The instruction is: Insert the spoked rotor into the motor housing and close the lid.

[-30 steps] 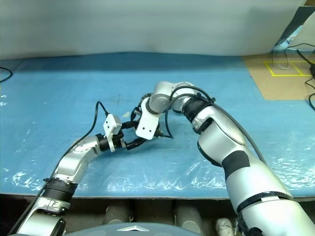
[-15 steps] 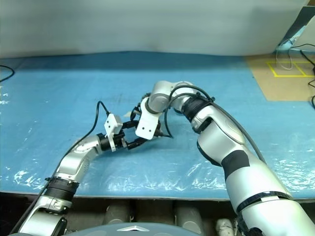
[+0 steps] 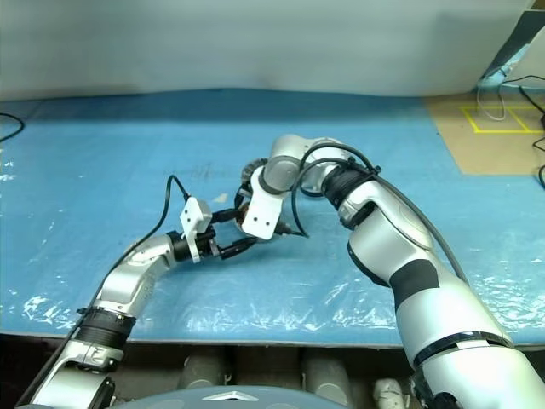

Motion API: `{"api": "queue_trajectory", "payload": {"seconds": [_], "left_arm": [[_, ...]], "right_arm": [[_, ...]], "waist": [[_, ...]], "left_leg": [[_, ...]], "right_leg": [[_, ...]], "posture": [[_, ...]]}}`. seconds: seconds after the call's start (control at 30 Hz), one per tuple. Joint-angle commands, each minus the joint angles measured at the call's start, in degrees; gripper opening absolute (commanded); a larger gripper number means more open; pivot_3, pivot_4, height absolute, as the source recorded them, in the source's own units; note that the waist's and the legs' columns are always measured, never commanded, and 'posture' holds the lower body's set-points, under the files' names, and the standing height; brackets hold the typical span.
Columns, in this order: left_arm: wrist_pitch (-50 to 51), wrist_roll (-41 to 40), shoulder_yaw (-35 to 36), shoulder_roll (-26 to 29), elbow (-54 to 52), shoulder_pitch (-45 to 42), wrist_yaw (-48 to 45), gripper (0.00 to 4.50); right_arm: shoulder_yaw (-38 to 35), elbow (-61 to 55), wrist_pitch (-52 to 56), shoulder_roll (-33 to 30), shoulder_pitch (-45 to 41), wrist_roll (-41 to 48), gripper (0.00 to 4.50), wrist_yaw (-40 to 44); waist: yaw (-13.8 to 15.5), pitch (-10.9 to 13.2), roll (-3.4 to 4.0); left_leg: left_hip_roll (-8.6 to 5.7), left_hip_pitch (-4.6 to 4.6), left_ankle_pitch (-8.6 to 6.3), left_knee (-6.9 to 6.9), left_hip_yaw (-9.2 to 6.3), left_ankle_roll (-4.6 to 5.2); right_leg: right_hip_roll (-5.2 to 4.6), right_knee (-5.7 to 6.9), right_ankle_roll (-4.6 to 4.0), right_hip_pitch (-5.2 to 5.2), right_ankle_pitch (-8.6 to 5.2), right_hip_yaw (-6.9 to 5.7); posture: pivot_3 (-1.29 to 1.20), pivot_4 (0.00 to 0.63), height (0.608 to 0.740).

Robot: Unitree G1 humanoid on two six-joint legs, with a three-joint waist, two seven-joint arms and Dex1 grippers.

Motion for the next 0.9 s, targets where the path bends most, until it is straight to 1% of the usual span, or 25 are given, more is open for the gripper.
{"api": "queue_trajectory", "payload": {"seconds": [0.03, 0.17, 0.23, 0.3, 0.37, 0.4, 0.47, 0.5, 0.53, 0.63, 0.7, 0.83, 0.9], "left_arm": [[0.0, 0.1, 0.1, 0.2, 0.3, -0.1, -0.4, 4.5], [-0.4, -0.4, 1.5, 1.3, 1.8, -0.8, -1.2, 4.5], [-0.7, -0.8, 2.5, 1.9, 2.7, -1.3, -1.5, 4.5], [-0.7, -1.0, 3.2, 2.4, 2.7, -1.2, -1.5, 4.5], [-0.5, -1.2, 3.9, 2.9, 2.4, -1.0, -1.5, 4.5], [-0.4, -1.3, 4.2, 3.2, 2.2, -0.8, -1.5, 4.5], [-0.1, -1.6, 4.8, 3.7, 1.6, -0.6, -1.6, 4.5], [0.1, -1.8, 5.2, 3.9, 1.3, -0.7, -1.6, 4.5], [0.5, -2.0, 5.4, 4.1, 0.9, -0.8, -1.4, 4.5], [2.1, -3.0, 5.8, 4.7, -0.9, -1.1, -1.5, 4.5], [3.1, -3.6, 6.0, 5.2, -2.0, -1.1, -2.0, 4.5], [3.8, -4.2, 6.1, 6.3, -2.3, -1.2, -2.9, 4.5], [4.2, -4.5, 6.1, 6.6, -2.2, -1.5, -3.4, 4.5]], "right_arm": [[-2.8, -1.8, 1.2, 0.1, -1.6, 3.9, 3.22, 0.9], [-6.7, -4.3, 4.6, -0.5, 0.7, 13.3, 3.22, 6.7], [-8.3, -6.7, 7.1, -1.6, 3.7, 17.8, 2.83, 9.7], [-10.2, -9.3, 10.0, -3.2, 7.2, 21.0, 2.29, 11.2], [-12.1, -11.8, 14.3, -4.5, 10.2, 23.9, 1.55, 12.7], [-13.8, -13.3, 19.0, -4.5, 12.0, 26.7, 1.24, 13.7], [-17.2, -16.2, 28.1, -4.3, 14.9, 31.4, 0.46, 15.0], [-19.1, -17.2, 32.9, -4.1, 15.9, 33.3, 0.16, 14.7], [-20.8, -18.1, 37.4, -4.1, 16.8, 34.8, 0.04, 14.2], [-24.6, -23.6, 49.5, -5.1, 21.0, 39.0, 0.04, 14.4], [-26.5, -27.7, 56.1, -5.1, 24.2, 41.2, 0.04, 13.0], [-26.0, -32.8, 60.0, -5.3, 29.8, 40.1, 0.04, 10.2], [-26.3, -35.2, 64.2, -4.7, 32.0, 41.5, 0.04, 9.7]], "waist": [[0.0, 0.0, 0.0], [0.0, 0.0, 0.0], [0.1, 0.0, -0.01], [0.2, 0.0, -0.02], [0.4, 0.0, -0.03], [0.4, 0.0, -0.04], [0.5, 0.1, -0.05], [0.4, 0.1, -0.05], [0.4, 0.1, -0.05], [0.7, 0.1, -0.05], [1.1, 0.1, -0.06], [1.7, 0.1, -0.05], [1.6, 0.1, -0.05]], "left_leg": [[0.0, 0.0, 0.0, 0.0, 0.0, 0.0], [0.01, -0.01, 0.0, 0.0, 0.0, 0.01], [0.01, -0.01, 0.04, 0.0, 0.0, 0.07], [0.0, -0.02, 0.06, 0.01, 0.0, 0.11], [0.0, -0.08, 0.08, 0.03, -0.01, 0.16], [-0.01, -0.11, 0.07, 0.05, -0.01, 0.2], [-0.01, -0.14, 0.06, 0.06, -0.01, 0.22], [-0.02, -0.13, 0.06, 0.06, -0.01, 0.22], [-0.02, -0.11, 0.06, 0.05, -0.01, 0.22], [0.0, -0.09, 0.06, 0.03, -0.01, 0.21], [-0.01, -0.09, 0.05, 0.02, -0.01, 0.2], [-0.02, -0.11, 0.05, -0.04, -0.01, 0.19], [-0.02, -0.11, 0.02, -0.04, -0.01, 0.13]], "right_leg": [[0.0, 0.0, 0.0, 0.0, 0.0, 0.0], [0.0, 0.0, 0.0, -0.01, 0.0, 0.0], [0.02, 0.01, 0.0, -0.01, 0.0, -0.01], [0.02, 0.0, 0.0, 0.0, 0.0, -0.02], [0.01, -0.02, 0.0, 0.0, 0.0, -0.03], [0.01, -0.03, 0.0, -0.01, 0.0, -0.03], [0.01, -0.05, 0.0, -0.02, 0.0, -0.04], [0.02, -0.05, 0.0, -0.03, 0.0, -0.04], [0.04, -0.04, 0.0, -0.03, 0.0, -0.04], [0.12, -0.03, -0.01, -0.04, 0.0, -0.06], [0.11, -0.07, -0.01, -0.03, 0.0, -0.06], [0.11, -0.15, 0.0, -0.04, 0.0, -0.07], [0.1, -0.17, 0.0, -0.04, 0.0, -0.07]], "posture": [[0.0, 0.15, 0.74], [0.0, 0.15, 0.74], [0.0, 0.15, 0.74], [0.0, 0.15, 0.74], [0.0, 0.15, 0.74], [0.0, 0.15, 0.74], [0.0, 0.15, 0.74], [0.0, 0.15, 0.74], [0.0, 0.15, 0.74], [0.0, 0.15, 0.74], [0.0, 0.15, 0.74], [0.0, 0.15, 0.74], [0.0, 0.15, 0.74]]}}
